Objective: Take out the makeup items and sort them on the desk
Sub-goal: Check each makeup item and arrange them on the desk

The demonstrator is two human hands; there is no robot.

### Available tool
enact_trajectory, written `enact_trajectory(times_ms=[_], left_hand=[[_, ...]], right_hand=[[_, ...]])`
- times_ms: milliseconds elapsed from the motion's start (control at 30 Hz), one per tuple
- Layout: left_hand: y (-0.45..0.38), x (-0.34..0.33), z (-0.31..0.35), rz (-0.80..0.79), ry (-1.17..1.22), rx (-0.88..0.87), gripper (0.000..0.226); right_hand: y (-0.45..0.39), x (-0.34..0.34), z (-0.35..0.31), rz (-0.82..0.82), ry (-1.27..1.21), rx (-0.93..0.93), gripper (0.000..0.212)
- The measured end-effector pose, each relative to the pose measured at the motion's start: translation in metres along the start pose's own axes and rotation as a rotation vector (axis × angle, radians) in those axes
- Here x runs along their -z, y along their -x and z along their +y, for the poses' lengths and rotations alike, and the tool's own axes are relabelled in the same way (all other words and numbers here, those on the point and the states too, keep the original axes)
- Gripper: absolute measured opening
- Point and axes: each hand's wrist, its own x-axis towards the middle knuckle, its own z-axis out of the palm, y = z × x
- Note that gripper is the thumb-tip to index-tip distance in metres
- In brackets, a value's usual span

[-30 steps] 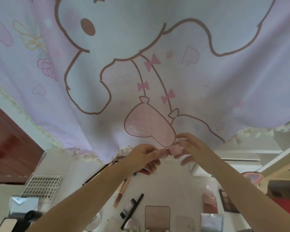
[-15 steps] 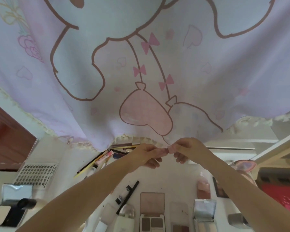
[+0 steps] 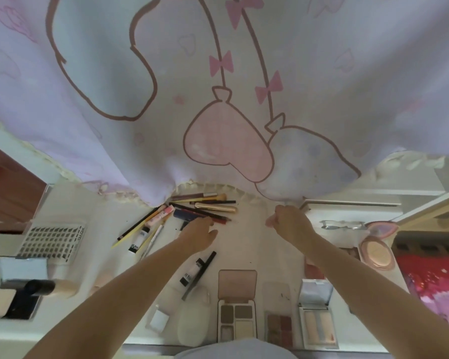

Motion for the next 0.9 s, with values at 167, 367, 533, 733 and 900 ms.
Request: enact_trajectory(times_ms=[167,367,533,733,900], left_hand=[[-0.001,-0.012,-0.020,-0.028,-0.086,0.022,0.041],[0.005,-0.020,-0.029,-0.079,-0.161,0.004,0.038],[0.012,-0.021,-0.031,-0.050,-0.201,-0.021,0.038],[0.031,-0.032,-0.045,-0.028,-0.257,0.042,0.036],[0.039,-0.048,-0.053,-0.083,-0.292,0.084,0.026]], right_hand=[[-0.014,0.000,-0.010,0.007,0.126,-0.051,0.029],[-0.017,0.008,-0.016,0.006,0.313,-0.070,0.029],[-0.008,0.003,-0.016,0.002,0.204,-0.080,0.040],[0.020,-0.008,-0.026,-0.029,0.335,0.007,0.036],[0.030,-0.025,-0.042,-0.065,0.293,0.150,0.033]])
